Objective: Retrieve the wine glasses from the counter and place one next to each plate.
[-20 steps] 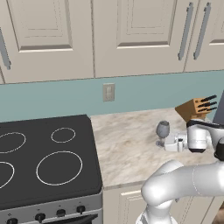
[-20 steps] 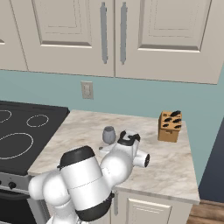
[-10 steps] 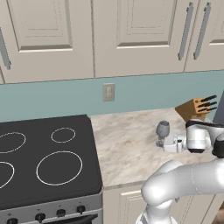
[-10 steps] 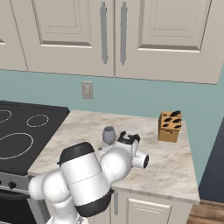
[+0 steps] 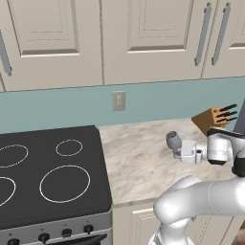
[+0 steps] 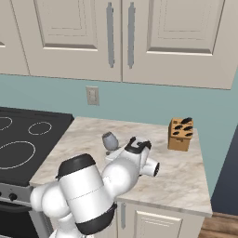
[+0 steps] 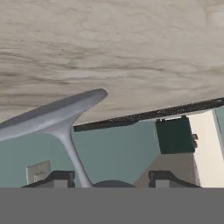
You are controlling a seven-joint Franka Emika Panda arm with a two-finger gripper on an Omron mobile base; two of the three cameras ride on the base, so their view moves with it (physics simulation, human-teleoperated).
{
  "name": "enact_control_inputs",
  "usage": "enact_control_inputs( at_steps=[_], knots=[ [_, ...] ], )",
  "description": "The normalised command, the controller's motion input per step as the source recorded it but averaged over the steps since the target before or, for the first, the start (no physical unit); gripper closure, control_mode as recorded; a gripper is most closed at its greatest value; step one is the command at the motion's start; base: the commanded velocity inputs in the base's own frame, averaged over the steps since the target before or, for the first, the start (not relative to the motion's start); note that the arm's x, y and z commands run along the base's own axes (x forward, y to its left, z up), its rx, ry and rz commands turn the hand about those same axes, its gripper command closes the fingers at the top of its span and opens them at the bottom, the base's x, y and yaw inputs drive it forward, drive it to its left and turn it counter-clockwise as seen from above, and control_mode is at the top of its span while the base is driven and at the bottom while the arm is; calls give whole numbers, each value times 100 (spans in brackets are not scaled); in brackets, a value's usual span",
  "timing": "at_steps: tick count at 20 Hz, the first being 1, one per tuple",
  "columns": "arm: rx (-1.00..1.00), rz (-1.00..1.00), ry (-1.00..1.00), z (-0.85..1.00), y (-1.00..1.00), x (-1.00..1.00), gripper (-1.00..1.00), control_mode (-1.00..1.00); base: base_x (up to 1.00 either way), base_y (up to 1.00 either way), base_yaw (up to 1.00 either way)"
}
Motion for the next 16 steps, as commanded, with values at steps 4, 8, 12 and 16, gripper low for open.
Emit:
enact_control_inputs(
  at_steps=[4, 8, 12, 16],
  knots=[
    [0, 0, -8, 14, 5, 0, 100, -100, 0, 0, 0],
    [0, -1, -7, 13, 0, 0, 100, -100, 0, 0, 0],
    [1, -2, -8, 28, 0, -11, 100, -100, 0, 0, 0],
    [7, -2, -6, 52, 0, -31, 100, -100, 0, 0, 0]
  ],
)
